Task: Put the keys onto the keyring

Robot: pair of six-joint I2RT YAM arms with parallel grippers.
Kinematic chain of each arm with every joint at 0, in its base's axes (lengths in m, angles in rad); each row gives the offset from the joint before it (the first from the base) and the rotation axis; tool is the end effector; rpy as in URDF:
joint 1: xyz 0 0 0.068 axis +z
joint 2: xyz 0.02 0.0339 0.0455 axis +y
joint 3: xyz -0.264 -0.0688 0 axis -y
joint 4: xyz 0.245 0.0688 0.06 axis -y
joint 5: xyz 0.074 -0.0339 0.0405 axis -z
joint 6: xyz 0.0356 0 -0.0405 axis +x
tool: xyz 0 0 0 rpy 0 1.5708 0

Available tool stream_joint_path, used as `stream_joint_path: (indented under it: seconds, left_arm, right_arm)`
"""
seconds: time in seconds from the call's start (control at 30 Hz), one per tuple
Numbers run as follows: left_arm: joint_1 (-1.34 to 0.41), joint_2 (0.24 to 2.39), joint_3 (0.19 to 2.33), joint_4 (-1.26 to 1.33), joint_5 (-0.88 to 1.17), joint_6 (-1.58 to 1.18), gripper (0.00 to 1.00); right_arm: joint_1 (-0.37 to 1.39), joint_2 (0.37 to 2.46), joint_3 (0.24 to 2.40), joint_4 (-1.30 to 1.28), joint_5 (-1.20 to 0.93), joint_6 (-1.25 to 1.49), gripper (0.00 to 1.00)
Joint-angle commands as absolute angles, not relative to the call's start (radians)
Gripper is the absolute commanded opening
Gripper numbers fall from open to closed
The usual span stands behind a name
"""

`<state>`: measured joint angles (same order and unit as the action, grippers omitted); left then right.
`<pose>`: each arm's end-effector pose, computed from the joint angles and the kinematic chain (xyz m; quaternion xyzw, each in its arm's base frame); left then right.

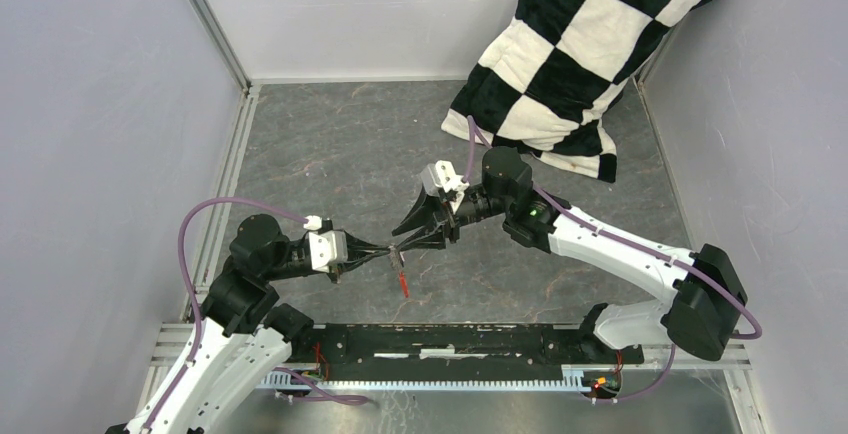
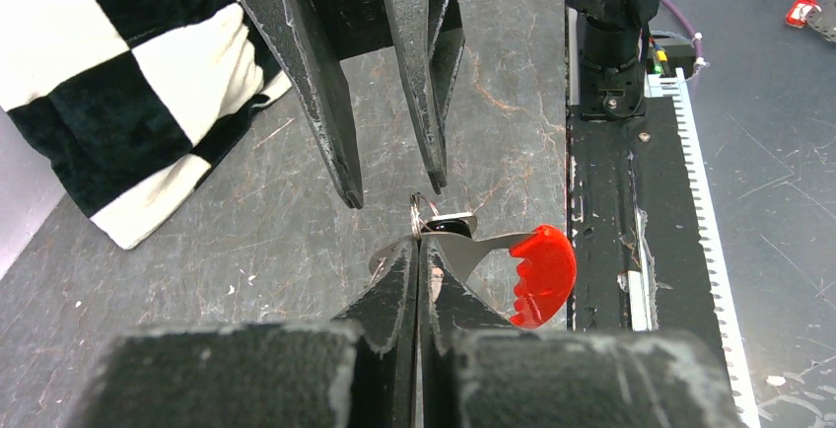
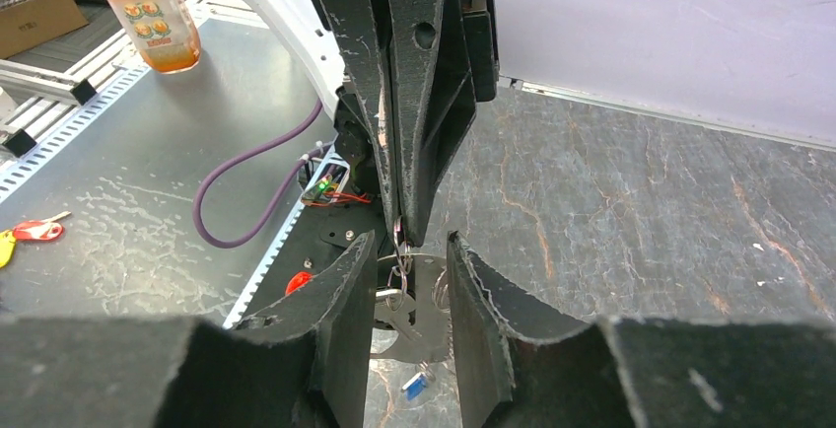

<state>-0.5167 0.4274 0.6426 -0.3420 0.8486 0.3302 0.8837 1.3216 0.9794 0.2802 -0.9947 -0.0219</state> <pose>0.0764 -0.0741 0.3215 0.5291 0.5117 -0.3637 0.5709 0.1666 0.2501 0.3379 -0.5740 0.4329 0.5673 0.4017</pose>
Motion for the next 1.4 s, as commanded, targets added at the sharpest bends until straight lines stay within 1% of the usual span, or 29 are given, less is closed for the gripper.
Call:
stream_joint_path:
  seconds: [0.0,0.33,0.47,0.57,0.73,0.77,0.83,0.87,1.0,1.03,1.13,1.2,1.3,1.37]
  left_arm:
    - [-0.516,0.428,0.686,-0.307,0.868,0.380,0.02]
    - [-0.515,0.426,0.687,-0.302,0.863,0.377,0.02]
    - [-0.516,0.426,0.687,-0.305,0.862,0.377,0.02]
    - [-0.515,0.426,0.690,-0.304,0.862,0.376,0.02]
    - [-0.516,0.427,0.691,-0.305,0.862,0.377,0.02]
    - [-0.516,0.428,0.690,-0.305,0.861,0.379,0.02]
    - [-0.515,0.427,0.689,-0.306,0.861,0.379,0.02]
    - [-0.515,0.428,0.688,-0.307,0.859,0.381,0.02]
    - [-0.515,0.437,0.677,-0.329,0.828,0.399,0.02]
    - [-0.515,0.442,0.674,-0.340,0.814,0.410,0.07]
    - [-0.517,0.473,0.683,-0.410,0.804,0.466,0.28]
    - [-0.516,0.505,0.700,-0.452,0.809,0.486,0.37]
    - [-0.515,0.550,0.737,-0.494,0.814,0.518,0.39]
    - [-0.515,0.584,0.763,-0.524,0.828,0.540,0.38]
  right_arm:
    - [0.888,1.326,0.977,0.305,-1.012,-0.021,0.38]
    - [0.893,1.331,0.979,0.282,-1.011,-0.041,0.38]
    - [0.896,1.339,0.986,0.283,-1.014,-0.041,0.24]
    - [0.897,1.348,0.990,0.276,-1.017,-0.041,0.22]
    - [0.898,1.353,0.994,0.260,-1.016,-0.053,0.24]
    - [0.898,1.353,0.995,0.260,-1.014,-0.054,0.21]
    - [0.898,1.350,0.998,0.261,-1.004,-0.057,0.06]
    - [0.898,1.347,1.000,0.260,-1.001,-0.057,0.01]
    - [0.898,1.325,1.009,0.229,-0.966,-0.070,0.00]
    - [0.897,1.318,1.013,0.200,-0.952,-0.083,0.00]
    - [0.899,1.307,1.046,0.076,-0.903,-0.150,0.00]
    - [0.911,1.313,1.093,-0.046,-0.852,-0.218,0.00]
    - [0.946,1.343,1.191,-0.254,-0.760,-0.324,0.00]
    - [0.971,1.373,1.248,-0.347,-0.706,-0.362,0.00]
